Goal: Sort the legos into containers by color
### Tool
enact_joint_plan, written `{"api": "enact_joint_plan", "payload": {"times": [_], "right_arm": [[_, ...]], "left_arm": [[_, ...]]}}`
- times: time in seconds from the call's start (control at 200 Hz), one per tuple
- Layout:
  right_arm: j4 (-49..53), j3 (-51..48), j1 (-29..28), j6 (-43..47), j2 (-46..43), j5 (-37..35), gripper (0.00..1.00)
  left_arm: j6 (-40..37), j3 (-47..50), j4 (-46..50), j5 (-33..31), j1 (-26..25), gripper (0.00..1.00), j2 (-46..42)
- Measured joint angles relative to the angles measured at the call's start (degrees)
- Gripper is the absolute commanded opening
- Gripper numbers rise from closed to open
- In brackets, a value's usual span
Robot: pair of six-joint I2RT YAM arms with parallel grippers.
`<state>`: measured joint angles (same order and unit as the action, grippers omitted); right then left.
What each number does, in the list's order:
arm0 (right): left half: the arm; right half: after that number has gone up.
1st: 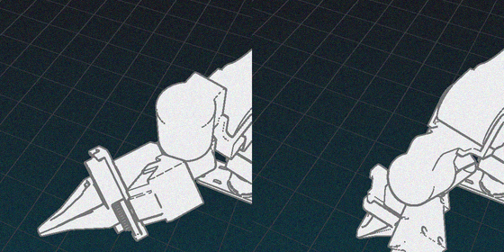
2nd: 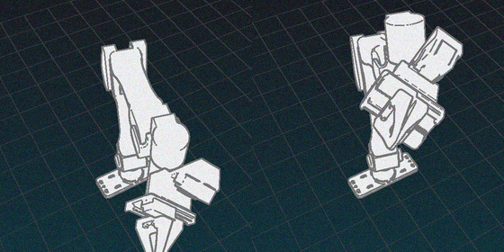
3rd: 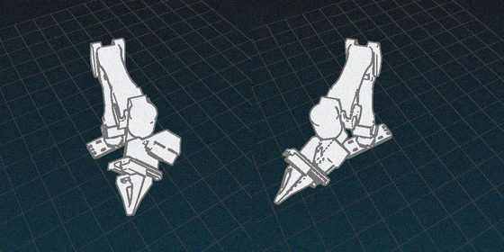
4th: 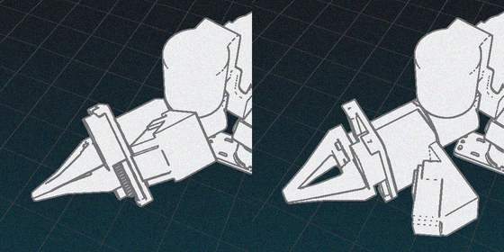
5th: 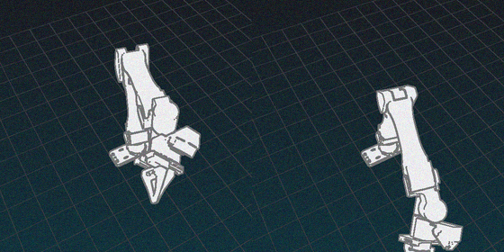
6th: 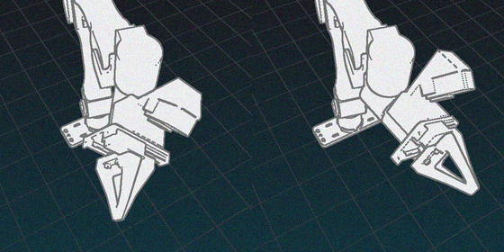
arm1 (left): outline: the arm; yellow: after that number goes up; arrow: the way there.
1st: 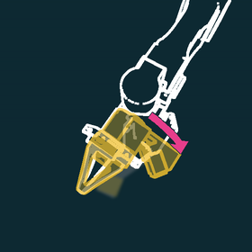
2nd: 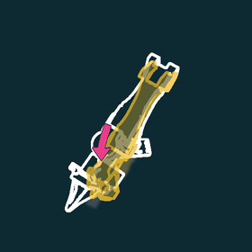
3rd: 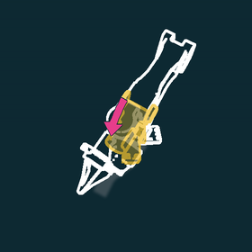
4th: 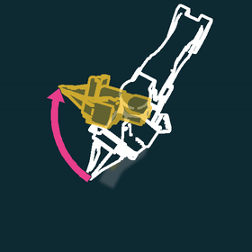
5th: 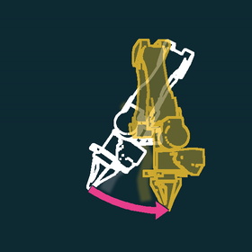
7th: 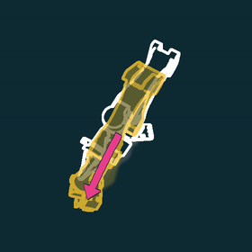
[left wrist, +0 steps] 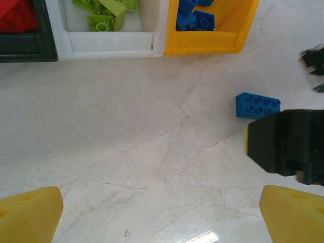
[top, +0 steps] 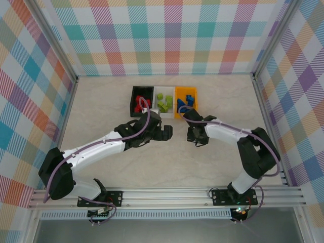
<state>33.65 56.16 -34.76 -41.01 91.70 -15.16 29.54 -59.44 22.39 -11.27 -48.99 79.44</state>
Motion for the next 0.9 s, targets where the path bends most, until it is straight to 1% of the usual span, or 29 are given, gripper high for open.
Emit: {"api": "enact_joint_plan", "payload": {"times": [0.135,0.26,0.36,0.52,0.565,0.625,0.69,0.8,0.845,0.9], "right_arm": [[1.3,3.7,-0.3,2.7,-4.7,-0.5,0.41],[1.3,13.4,1.3,5.5,-3.1,0.5,0.41],[0.5,23.1,4.0,7.5,3.3,1.3,0.41],[-0.2,36.9,6.9,10.0,16.9,1.9,0.44],[0.1,40.0,7.6,10.5,20.1,1.9,0.49],[0.8,43.6,8.2,11.3,23.9,2.2,0.62],[1.4,46.2,8.7,12.2,26.6,2.4,0.67],[2.0,47.2,8.8,13.5,27.1,2.9,0.69],[1.8,46.4,8.8,13.8,26.2,3.0,0.69],[-0.1,42.5,8.8,14.2,23.2,3.5,0.70]], "left_arm": [[0.0,0.2,0.0,-0.4,0.0,1.00,0.0],[0.1,2.0,-0.1,-0.4,0.0,1.00,0.0],[0.1,3.0,0.0,-0.1,0.0,1.00,0.0],[0.6,3.1,-0.1,1.0,0.0,1.00,0.3],[0.7,3.1,-0.1,1.4,0.0,1.00,0.8],[0.8,3.1,-0.1,2.0,0.0,1.00,1.8],[0.9,3.1,0.0,2.5,-0.1,1.00,2.4],[0.9,3.1,-0.1,2.9,-0.1,1.00,2.5],[0.9,3.1,0.0,2.9,-0.1,1.00,2.5],[0.9,3.1,0.0,2.9,-0.1,1.00,2.3]]}}
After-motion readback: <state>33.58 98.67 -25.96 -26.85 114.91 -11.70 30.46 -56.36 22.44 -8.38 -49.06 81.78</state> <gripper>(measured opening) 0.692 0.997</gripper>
